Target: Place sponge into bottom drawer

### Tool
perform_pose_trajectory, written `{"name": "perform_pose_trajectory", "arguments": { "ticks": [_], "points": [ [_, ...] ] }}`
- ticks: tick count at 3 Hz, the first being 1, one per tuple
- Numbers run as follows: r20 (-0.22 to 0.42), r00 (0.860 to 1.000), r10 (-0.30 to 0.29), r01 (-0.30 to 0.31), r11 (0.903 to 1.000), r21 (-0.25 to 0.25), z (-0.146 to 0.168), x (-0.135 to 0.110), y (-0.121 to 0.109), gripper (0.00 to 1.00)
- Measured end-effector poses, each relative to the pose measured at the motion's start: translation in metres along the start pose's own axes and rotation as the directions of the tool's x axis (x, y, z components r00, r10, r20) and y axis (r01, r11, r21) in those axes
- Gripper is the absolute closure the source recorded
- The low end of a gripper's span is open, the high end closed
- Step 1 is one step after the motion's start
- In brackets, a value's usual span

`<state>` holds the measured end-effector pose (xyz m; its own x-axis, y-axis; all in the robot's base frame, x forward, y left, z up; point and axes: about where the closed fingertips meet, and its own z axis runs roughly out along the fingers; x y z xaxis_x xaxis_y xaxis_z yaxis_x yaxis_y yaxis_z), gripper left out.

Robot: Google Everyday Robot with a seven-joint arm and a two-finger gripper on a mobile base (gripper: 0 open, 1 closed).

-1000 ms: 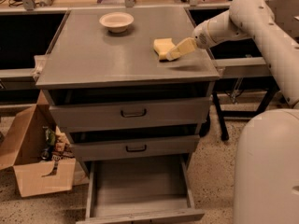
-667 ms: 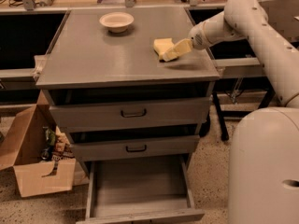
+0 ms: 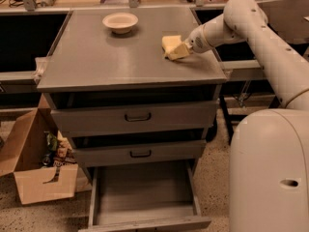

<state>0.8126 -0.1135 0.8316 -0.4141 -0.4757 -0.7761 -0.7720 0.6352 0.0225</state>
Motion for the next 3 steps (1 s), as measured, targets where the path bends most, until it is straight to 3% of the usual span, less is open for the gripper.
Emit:
{"name": "perform_pose_trajectory", "arguments": {
  "ticks": [1,2,3],
  "points": [
    [0.0,1.0,-0.001,0.001,1.0,0.0,0.0,0.0,0.0,0.8],
    [0.101,0.988,-0.12,0.116,0.9921,0.047,-0.052,-0.032,0.026,1.0],
    [0.187,0.956,-0.225,0.211,0.973,0.094,-0.105,-0.05,0.061,1.0]
  ]
}}
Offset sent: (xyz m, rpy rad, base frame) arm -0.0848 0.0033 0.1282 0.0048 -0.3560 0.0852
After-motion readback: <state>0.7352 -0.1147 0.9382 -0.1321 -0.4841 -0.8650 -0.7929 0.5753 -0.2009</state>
